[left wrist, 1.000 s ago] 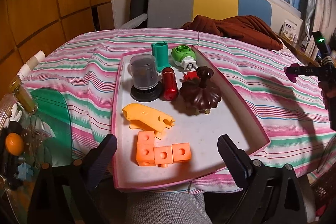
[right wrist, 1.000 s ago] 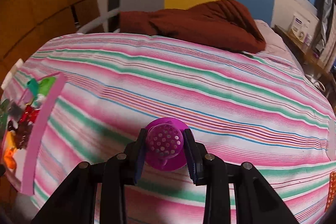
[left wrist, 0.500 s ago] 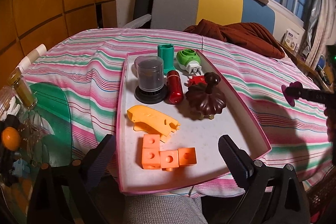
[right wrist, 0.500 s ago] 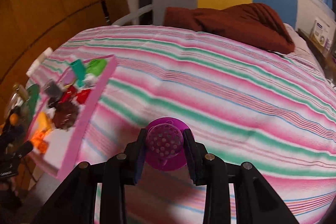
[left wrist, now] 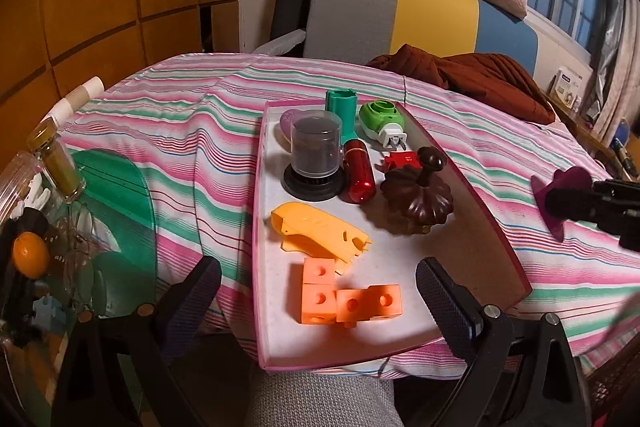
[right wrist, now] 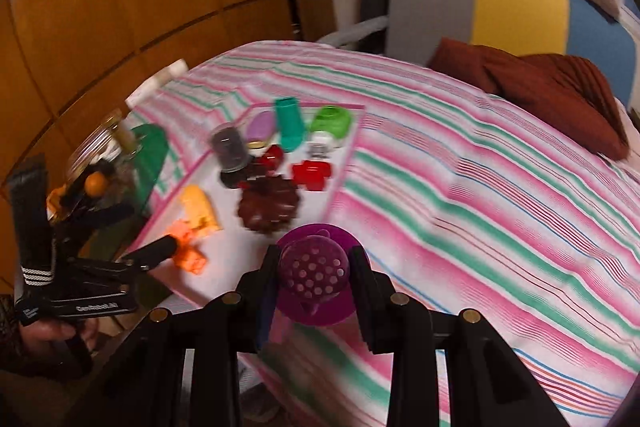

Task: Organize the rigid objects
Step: 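Carry the magenta toy into the tray with the right tool and release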

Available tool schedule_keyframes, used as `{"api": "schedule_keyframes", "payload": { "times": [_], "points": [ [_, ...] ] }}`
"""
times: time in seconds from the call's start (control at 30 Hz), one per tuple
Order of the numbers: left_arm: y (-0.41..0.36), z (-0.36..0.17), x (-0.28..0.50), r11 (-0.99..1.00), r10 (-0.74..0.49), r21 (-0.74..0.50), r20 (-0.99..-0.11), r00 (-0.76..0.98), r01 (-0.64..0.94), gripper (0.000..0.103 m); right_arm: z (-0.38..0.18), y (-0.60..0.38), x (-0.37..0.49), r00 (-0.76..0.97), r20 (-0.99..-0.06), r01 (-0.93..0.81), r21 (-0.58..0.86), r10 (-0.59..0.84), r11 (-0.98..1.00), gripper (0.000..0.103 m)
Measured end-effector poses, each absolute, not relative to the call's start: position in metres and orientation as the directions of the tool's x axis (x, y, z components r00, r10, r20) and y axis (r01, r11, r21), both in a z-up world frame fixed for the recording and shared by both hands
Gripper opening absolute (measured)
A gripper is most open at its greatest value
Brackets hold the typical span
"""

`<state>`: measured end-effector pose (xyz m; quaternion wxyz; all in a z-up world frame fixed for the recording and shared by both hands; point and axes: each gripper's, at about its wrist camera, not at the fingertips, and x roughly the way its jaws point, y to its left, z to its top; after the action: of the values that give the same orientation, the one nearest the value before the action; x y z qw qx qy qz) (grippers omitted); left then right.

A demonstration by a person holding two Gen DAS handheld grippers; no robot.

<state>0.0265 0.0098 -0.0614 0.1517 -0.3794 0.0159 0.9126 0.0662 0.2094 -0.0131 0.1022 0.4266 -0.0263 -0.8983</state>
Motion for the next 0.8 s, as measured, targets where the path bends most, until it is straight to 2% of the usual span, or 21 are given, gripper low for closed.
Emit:
{"api": "schedule_keyframes", "payload": {
  "times": [0.33,0.8],
  "points": [
    [-0.001,-0.060,0.027,-0.959,0.260,-0.102,-0.692,-0.674,-0.264,0.099,-0.023,0.162,0.053,-0.558,-0.805,0.207,0.100,-0.201,-0.973,0.033],
    [-0.009,-0.055,0.026,-0.965,0.246,-0.104,-0.682,-0.689,-0.241,0.100,-0.041,0.137,0.045,-0.506,-0.836,0.200,0.127,-0.213,-0.972,0.033]
  ]
}}
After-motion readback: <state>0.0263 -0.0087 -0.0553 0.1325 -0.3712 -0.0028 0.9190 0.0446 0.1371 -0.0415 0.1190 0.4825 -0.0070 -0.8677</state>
